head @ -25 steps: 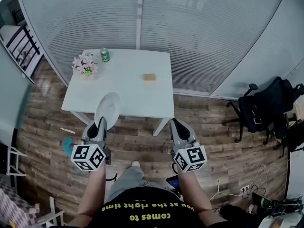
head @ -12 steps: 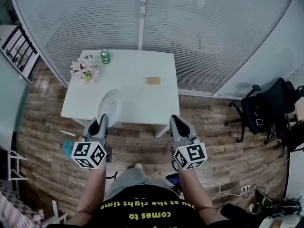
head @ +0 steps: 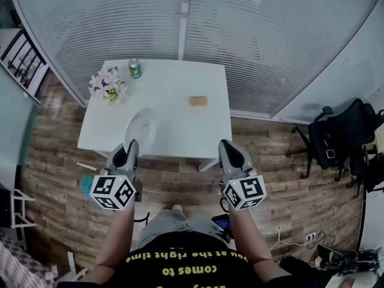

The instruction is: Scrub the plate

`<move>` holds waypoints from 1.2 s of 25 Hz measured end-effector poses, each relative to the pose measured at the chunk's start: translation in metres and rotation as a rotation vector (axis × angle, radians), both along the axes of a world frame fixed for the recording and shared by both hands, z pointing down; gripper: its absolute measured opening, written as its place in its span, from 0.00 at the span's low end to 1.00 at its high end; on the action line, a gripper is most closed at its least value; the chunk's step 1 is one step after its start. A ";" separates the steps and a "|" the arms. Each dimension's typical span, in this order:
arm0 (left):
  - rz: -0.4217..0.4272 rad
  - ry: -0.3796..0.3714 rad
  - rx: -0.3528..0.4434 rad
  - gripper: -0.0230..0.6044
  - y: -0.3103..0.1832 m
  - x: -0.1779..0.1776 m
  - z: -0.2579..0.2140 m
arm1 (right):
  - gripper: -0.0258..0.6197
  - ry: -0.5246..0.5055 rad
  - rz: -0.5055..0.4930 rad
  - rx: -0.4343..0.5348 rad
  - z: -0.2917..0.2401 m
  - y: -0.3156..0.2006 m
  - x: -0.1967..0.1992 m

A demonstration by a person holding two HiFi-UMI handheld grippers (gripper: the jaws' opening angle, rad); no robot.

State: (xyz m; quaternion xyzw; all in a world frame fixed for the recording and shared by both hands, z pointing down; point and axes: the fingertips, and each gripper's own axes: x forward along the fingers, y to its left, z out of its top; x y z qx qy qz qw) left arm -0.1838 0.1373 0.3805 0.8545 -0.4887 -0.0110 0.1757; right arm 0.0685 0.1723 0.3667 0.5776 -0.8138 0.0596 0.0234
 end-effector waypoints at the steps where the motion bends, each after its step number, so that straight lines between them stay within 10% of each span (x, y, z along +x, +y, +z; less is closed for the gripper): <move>1: 0.000 0.001 0.000 0.07 -0.002 0.000 0.000 | 0.05 0.001 0.000 -0.001 0.000 -0.002 0.000; 30: -0.044 -0.007 -0.007 0.07 -0.050 0.000 0.004 | 0.05 0.002 -0.094 -0.005 0.001 -0.081 -0.007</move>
